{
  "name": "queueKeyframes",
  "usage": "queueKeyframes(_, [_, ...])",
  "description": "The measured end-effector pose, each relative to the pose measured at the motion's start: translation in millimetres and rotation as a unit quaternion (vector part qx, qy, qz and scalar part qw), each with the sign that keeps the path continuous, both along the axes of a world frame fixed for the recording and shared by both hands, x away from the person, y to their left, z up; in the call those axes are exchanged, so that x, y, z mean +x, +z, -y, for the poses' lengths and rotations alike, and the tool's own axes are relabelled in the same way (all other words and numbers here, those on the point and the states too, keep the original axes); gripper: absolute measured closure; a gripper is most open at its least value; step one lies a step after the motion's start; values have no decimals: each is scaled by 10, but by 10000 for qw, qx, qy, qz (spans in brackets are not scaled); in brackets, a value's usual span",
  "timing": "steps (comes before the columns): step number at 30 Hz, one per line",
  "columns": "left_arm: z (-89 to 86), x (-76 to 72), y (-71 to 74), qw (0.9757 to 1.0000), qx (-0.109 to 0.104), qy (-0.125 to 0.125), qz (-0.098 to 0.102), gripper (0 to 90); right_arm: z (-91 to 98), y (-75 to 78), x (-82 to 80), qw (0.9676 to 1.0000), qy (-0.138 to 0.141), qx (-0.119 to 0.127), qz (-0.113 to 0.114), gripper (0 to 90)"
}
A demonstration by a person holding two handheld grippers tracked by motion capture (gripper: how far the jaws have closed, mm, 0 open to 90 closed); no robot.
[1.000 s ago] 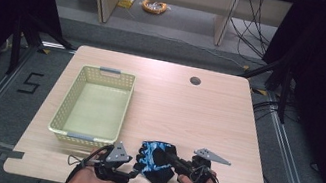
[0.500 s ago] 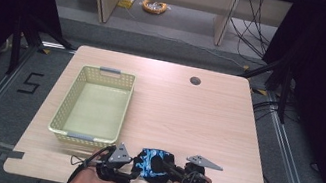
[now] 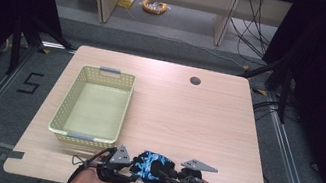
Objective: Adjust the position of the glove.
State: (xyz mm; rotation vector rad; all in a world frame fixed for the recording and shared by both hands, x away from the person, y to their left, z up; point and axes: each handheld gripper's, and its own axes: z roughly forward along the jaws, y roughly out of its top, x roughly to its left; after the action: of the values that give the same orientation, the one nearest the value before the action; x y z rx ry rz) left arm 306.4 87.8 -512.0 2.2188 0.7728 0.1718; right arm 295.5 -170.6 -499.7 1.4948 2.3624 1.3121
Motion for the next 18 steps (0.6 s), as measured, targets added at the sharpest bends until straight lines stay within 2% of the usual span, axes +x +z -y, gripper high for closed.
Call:
queueKeyframes(1, [0,-6,4,10000,14,-77,2,459,2,10,5,10000,73,17,-11,566])
queueKeyframes(2, [7,-9,-4,10000,18,-11,2,460,9,31,2,10000,77,-25,-40,561])
queueKeyframes(4, [13,-16,-3,10000,-27,-59,-41,460,19,69,-4,9996,257,-98,86,563])
queueKeyframes(5, [14,-16,-5,10000,-31,-57,-51,461,13,87,-21,9996,272,-56,18,563])
queueKeyframes(6, [12,-12,-8,10000,7,-31,-22,463,30,103,-17,9988,443,-190,14,567])
queueKeyframes(7, [11,-10,-13,10000,8,-44,-10,467,44,111,-27,9982,474,-347,109,572])
queueKeyframes(9, [11,-17,-3,9999,35,-131,46,474,59,105,-53,9979,427,-490,-6,594])
queueKeyframes(12, [17,-33,-1,9998,108,-144,65,506,62,66,-61,9974,558,-453,53,619])
queueKeyframes(13, [27,-49,3,9997,79,-219,83,518,61,65,-68,9962,634,-586,105,684])
queueKeyframes(14, [27,-49,3,9997,79,-219,83,533,64,67,-66,9961,644,-595,133,748])
queueKeyframes(15, [28,-66,9,9995,145,-279,99,550,70,66,-56,9956,703,-589,178,780])
queueKeyframes(16, [28,-66,9,9995,145,-279,99,570,73,73,-50,9956,703,-612,128,798])
queueKeyframes(17, [39,-83,-3,9998,73,-166,74,590,77,72,-34,9954,742,-601,113,809])
queueKeyframes(18, [35,-86,7,9996,118,-223,120,590,77,72,-34,9954,742,-601,113,809])
